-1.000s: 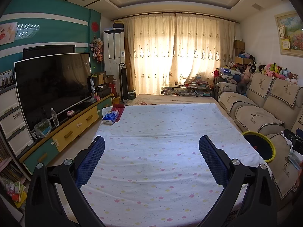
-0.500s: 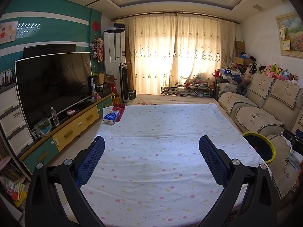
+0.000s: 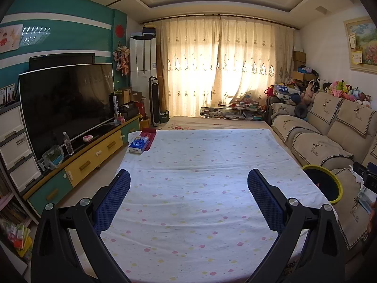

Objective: Collect trash

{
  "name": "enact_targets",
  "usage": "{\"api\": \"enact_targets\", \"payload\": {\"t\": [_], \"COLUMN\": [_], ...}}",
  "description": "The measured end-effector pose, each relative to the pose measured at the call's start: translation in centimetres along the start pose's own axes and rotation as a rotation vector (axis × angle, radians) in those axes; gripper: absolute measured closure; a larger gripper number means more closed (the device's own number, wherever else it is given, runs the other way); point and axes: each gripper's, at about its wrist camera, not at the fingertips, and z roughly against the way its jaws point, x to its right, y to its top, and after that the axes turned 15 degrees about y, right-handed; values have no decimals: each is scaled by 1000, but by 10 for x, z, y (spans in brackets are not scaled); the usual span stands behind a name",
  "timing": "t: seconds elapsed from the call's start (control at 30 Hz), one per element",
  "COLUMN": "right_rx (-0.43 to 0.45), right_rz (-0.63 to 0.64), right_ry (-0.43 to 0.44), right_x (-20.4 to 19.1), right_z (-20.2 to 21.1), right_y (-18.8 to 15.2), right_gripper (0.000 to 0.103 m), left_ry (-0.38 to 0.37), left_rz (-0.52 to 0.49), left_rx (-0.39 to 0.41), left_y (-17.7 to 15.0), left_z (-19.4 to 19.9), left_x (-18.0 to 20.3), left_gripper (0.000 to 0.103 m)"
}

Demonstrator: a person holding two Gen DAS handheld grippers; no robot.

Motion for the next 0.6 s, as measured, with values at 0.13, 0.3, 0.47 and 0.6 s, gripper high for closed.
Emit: {"api": "enact_targets", "payload": {"t": [0.13, 0.3, 0.47, 0.6], "right_rx": [-5, -13, -18, -22], "right_rz": [-2, -6, -12, -19], "right_ry": [4, 9, 17, 22], "right_x": [-2, -2, -3, -2], "right_z": [-3, -6, -9, -9], "right_y": [-1, -2, -3, -3], "right_gripper": [7, 7, 7, 7], "left_ry": [-2, -7, -13, -9], "left_rz": [-5, -8, -9, -9], "left_rx": [-2, -13, -21, -22], "left_y": [1, 0, -2, -1], "left_z": [-2, -5, -7, -8], "left_x": [1, 3, 4, 4], "left_gripper": [5, 5, 5, 5]}}
